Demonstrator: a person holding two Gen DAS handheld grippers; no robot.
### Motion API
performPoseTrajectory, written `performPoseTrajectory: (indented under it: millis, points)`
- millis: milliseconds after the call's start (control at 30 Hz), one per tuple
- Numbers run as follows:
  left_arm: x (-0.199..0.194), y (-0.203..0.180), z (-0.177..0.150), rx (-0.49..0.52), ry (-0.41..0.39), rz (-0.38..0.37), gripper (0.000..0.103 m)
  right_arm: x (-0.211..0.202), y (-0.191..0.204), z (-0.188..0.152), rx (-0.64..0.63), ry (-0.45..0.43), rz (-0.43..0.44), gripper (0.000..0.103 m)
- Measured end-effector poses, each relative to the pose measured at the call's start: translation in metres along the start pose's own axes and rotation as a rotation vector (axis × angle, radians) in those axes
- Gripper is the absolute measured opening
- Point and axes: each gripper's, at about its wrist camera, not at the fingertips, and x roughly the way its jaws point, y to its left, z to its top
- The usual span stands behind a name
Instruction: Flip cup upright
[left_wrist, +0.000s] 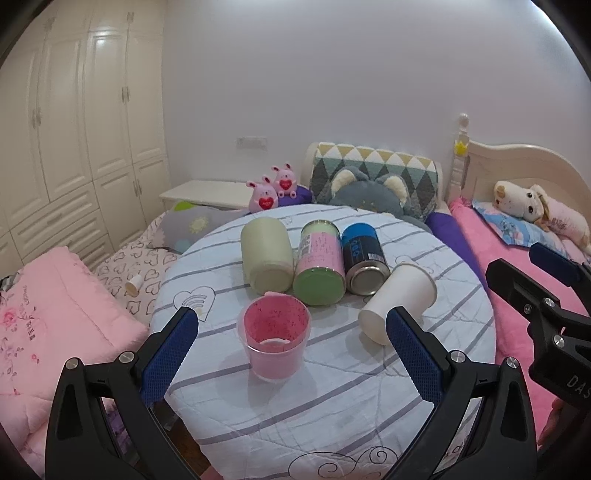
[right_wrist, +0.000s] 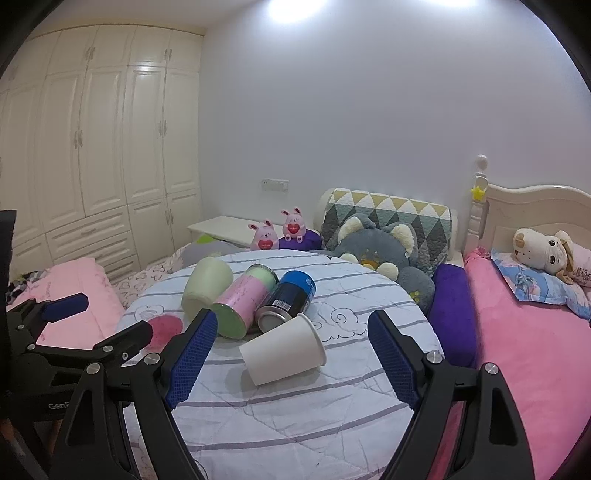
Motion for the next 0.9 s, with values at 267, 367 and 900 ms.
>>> performPoseTrajectory:
  millis: [267,367,900]
  points:
    - [0.0056,-0.0029,-0.0023,0.013,0.017,0.017,0.103,0.0038,-0.0006,-0.0056,0.004,0.022,0.005,0.085]
    - [0.0071,-0.0028,-0.0031,0.012,0.017,0.021,0.103,0.0044,-0.0018,-0.006,0.008,0.026,0.008,0.085]
    - [0.0092,-0.0033,-0.006,0.015,0.013,0.038,0.103,0.0062,-0.0022,-0.0071,0.009,0.035,0.014,0.085]
